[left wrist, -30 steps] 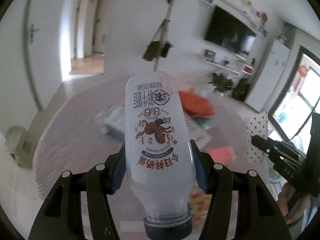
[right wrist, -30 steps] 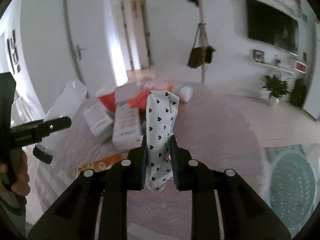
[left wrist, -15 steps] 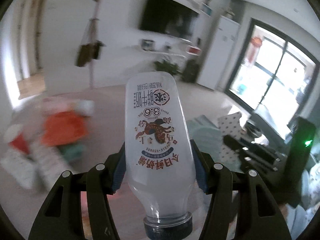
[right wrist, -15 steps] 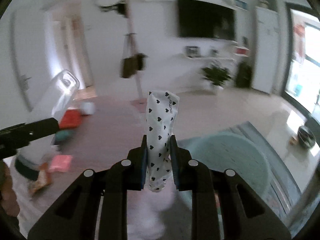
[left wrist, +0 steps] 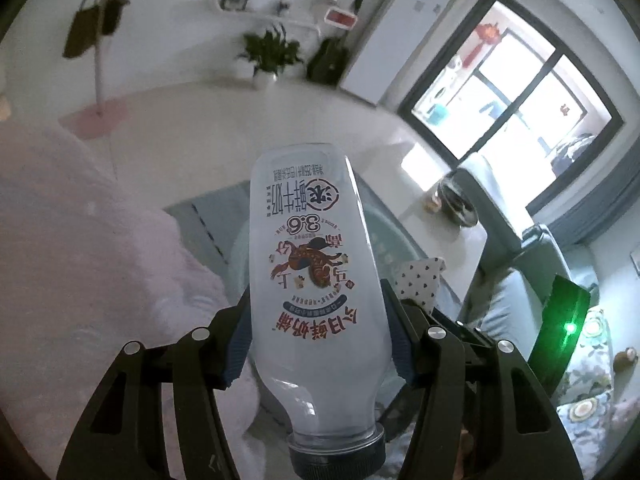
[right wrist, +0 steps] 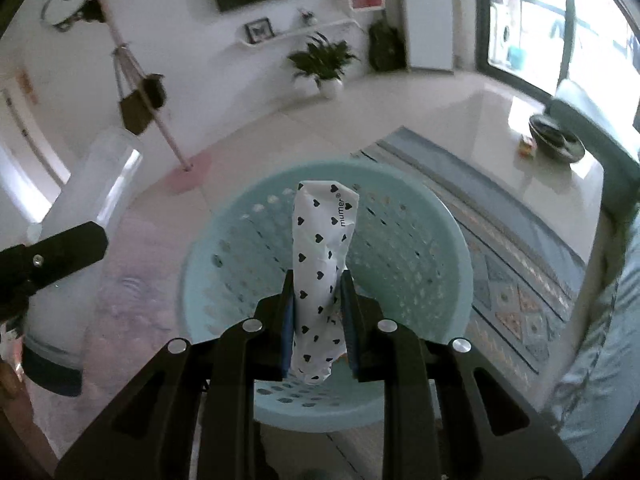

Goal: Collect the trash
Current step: 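Carry the bottle and bag over the blue basket and release them, then move both tools back over the table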

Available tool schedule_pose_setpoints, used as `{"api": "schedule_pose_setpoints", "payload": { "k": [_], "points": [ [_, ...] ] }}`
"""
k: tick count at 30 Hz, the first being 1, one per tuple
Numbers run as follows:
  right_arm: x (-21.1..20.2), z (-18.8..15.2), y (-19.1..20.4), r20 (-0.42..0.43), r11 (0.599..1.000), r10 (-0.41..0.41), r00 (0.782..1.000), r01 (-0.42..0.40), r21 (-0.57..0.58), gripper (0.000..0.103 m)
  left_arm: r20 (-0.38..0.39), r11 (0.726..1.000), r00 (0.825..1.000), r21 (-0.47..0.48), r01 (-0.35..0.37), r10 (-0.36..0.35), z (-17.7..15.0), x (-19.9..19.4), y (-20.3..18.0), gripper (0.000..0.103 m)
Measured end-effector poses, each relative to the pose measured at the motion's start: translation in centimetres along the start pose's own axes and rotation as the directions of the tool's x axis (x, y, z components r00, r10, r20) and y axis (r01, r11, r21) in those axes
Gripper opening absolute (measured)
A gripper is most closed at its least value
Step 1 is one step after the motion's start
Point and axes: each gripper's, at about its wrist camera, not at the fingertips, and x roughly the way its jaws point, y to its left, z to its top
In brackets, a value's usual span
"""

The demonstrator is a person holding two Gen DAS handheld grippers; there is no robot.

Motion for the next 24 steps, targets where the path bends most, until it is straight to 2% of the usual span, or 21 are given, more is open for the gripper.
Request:
{"api": "schedule_pose_setpoints", "payload": {
  "k": [2,4,6,8,16,22,24],
  "points": [
    [0.8,0.0,-0.3,-0.020,1.000,0.008,1.000,-0.008,0.008,0.021,-0.017,1.000,1.000,0.017,-0.009,0.010,0.1,1.4,-0.3,0.057],
    [1.2,-0.1,-0.4,-0.031,1.000,0.003,1.000,-0.002,0.009,0.029,-0.025,0.999,0.999,0.027,-0.023,0.023,-0.1,2.2,-0.6,0.060],
    [1.4,0.0,-0.6,-0.027,1.000,0.002,1.000,-0.001,0.012,0.041,-0.011,0.999,1.000,0.037,-0.027,0.028,0.0,2.4,-0.9,0.067],
    [1.3,-0.1,-0.8,-0.023,1.000,-0.009,1.000,0.009,0.011,0.049,-0.002,0.999,0.999,0.039,-0.036,0.036,-0.3,2.1,-0.7,0.068],
    [-1.1,0.0,0.3,0.027,1.000,0.017,1.000,-0.016,-0.016,0.049,0.095,0.995,0.992,0.044,-0.088,0.084,-1.2,-2.5,-0.6,0.068],
    [-5.4,-0.3,4.5,0.096,0.994,0.085,0.992,-0.077,-0.083,0.049,0.210,0.988,0.968,0.034,-0.149,0.139,-3.1,-9.5,0.2,0.068],
    [-6.9,-0.4,6.4,0.120,0.987,0.121,0.985,-0.107,-0.117,0.055,0.252,0.985,0.955,0.027,-0.170,0.158,-3.9,-12.1,0.7,0.068]
  ]
}}
